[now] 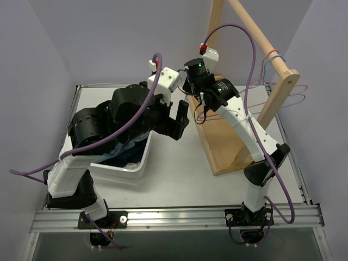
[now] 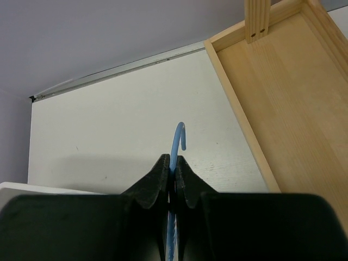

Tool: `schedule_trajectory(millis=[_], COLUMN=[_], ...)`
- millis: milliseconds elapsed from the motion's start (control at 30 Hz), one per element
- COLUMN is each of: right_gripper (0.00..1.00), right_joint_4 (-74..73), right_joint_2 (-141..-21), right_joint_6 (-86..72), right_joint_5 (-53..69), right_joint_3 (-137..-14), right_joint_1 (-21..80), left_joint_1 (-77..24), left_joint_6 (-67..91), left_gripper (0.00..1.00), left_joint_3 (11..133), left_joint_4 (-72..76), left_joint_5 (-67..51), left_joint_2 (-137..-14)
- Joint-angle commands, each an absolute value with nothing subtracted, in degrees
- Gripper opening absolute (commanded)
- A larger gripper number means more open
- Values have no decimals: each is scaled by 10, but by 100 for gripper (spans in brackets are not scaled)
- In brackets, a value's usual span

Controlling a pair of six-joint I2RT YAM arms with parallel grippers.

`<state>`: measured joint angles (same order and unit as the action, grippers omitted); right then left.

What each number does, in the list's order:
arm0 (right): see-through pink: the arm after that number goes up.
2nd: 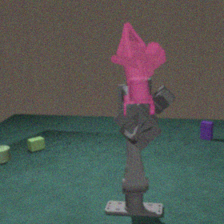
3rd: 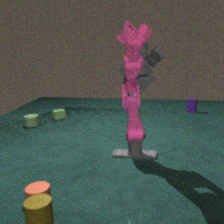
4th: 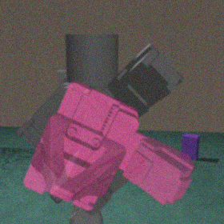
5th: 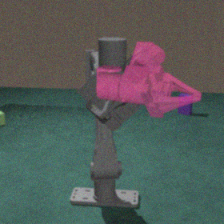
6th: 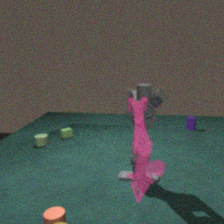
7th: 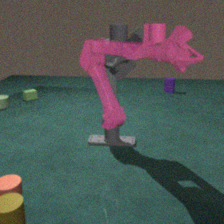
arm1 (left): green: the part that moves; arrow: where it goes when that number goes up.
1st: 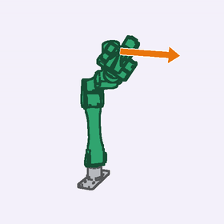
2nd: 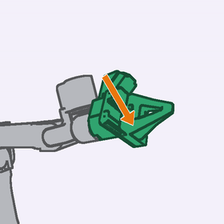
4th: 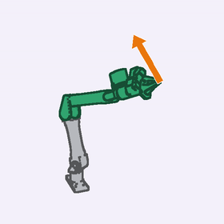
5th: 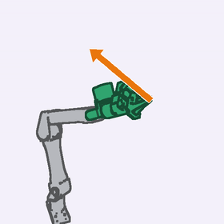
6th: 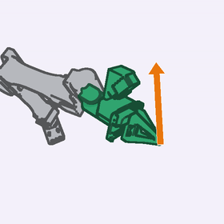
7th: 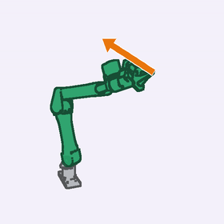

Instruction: Remove the skirt from the hanger

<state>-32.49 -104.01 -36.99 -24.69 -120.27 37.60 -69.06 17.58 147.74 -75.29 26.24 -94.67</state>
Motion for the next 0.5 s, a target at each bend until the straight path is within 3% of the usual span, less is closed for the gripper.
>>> schedule_trajectory(millis=[0,467], right_gripper=[0,0], right_joint_4=[-337,-353], right_joint_2=[-1034,-1028], right_joint_6=[-362,-355], right_joint_5=[-283,-293], right_joint_3=[-1235,-1245], right_joint_1=[381,407], left_joint_1=[-698,-699], left_joint_6=[175,157], left_gripper=[96,97], left_joint_3=[1498,1513], left_joint_4=[-808,-856], left_joint_5=[273,322], left_joint_2=[-955,-997])
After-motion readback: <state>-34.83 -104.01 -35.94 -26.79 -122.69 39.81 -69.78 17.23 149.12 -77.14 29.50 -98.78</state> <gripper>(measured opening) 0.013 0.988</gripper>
